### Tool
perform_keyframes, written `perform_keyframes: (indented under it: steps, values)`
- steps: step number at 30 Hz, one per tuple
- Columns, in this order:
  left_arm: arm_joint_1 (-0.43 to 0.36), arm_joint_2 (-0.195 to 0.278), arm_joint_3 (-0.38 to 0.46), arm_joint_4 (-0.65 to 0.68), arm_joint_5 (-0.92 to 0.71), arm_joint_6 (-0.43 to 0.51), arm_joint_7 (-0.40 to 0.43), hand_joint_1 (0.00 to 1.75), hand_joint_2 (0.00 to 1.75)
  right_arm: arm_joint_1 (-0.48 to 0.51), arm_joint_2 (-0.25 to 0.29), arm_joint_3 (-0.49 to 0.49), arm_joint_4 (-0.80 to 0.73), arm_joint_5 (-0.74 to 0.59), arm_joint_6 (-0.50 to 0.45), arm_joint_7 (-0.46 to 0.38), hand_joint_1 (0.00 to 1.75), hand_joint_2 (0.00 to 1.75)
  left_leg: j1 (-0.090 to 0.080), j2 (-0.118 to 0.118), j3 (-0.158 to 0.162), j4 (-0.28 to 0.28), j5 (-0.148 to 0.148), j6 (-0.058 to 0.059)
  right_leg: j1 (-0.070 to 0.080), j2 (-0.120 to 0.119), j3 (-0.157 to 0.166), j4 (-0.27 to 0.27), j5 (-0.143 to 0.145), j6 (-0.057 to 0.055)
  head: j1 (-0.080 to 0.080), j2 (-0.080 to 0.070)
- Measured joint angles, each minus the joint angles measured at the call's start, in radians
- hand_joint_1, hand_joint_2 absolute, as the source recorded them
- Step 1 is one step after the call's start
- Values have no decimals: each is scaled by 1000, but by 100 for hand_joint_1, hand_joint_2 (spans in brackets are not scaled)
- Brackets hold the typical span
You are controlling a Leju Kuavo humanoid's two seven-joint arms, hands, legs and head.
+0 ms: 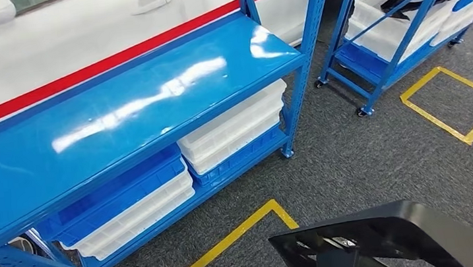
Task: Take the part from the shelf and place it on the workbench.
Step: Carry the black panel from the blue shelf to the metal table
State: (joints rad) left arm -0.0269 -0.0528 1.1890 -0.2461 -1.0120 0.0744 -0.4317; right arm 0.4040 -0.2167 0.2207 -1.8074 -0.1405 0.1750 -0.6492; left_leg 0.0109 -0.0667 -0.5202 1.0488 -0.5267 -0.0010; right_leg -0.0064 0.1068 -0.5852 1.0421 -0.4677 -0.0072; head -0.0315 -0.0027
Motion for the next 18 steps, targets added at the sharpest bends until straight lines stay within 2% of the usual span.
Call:
perform_keyframes:
  steps: [2,3,4,6,7,8,9,10,11,13,14,15,17,18]
  values:
    - [-2,-3,6,0,-2,0,1,0,175,15,1,-44,-10,0,46,-2,175,175,-2,19,1,-7,6,14,-5,17,-9,0,6,13,0,0]
    - [-4,-5,8,0,-3,0,1,0,175,21,2,-69,-15,-1,69,-3,175,175,-1,31,3,-12,10,23,-5,7,-13,5,3,17,0,0]
    - [-5,-6,10,0,-4,0,0,0,175,25,3,-91,-19,-3,91,-3,175,175,0,44,4,-17,14,30,-5,-14,-23,25,-10,21,0,0]
    - [-4,-7,16,-1,-7,0,-2,0,175,25,8,-132,-26,-8,128,-5,175,175,0,70,2,-21,19,37,-6,-71,-69,121,-68,28,0,0]
    - [-2,-7,19,-1,-8,0,-3,0,175,25,12,-150,-28,-11,143,-6,175,175,-1,85,0,-22,18,38,-8,-87,-100,186,-99,32,0,0]
    - [0,-7,23,-1,-9,0,-4,0,175,25,20,-165,-29,-13,155,-6,175,175,-2,100,-1,-22,18,38,-11,-96,-123,237,-118,35,0,0]
    - [0,-7,26,-1,-10,0,-6,0,175,27,29,-179,-29,-15,166,-7,175,175,-3,114,-1,-22,17,37,-14,-101,-132,258,-119,38,0,0]
    - [-1,-7,28,-1,-11,-1,-7,0,175,28,40,-193,-29,-16,174,-8,175,175,-3,127,0,-22,15,36,-15,-106,-122,241,-100,38,0,0]
    - [-3,-7,30,-1,-12,-1,-9,0,175,28,50,-205,-30,-16,180,-8,175,175,-3,139,2,-22,14,34,-16,-115,-92,187,-69,37,0,0]
    - [-7,-8,31,-1,-13,-3,-12,0,175,27,74,-227,-34,-15,191,-9,175,175,-4,159,9,-22,9,27,-9,-161,-19,53,-20,27,0,0]
    - [-8,-8,31,-1,-14,-4,-13,0,175,26,87,-235,-37,-15,195,-11,175,175,-5,168,12,-23,7,22,-3,-178,3,10,-9,20,0,0]
    - [-10,-8,31,-1,-16,-4,-14,0,175,26,100,-244,-40,-14,199,-12,175,175,-5,178,16,-24,5,17,3,-186,11,-10,-8,13,0,0]
    - [-13,-10,31,-1,-20,-5,-17,0,175,27,124,-260,-44,-15,202,-15,175,175,-5,196,23,-29,2,4,7,-163,10,-17,-4,2,0,0]
    - [-15,-11,31,-2,-22,-5,-18,0,175,29,133,-267,-45,-17,202,-16,175,175,-3,190,26,-28,-4,-2,6,-151,14,-26,0,-3,0,0]
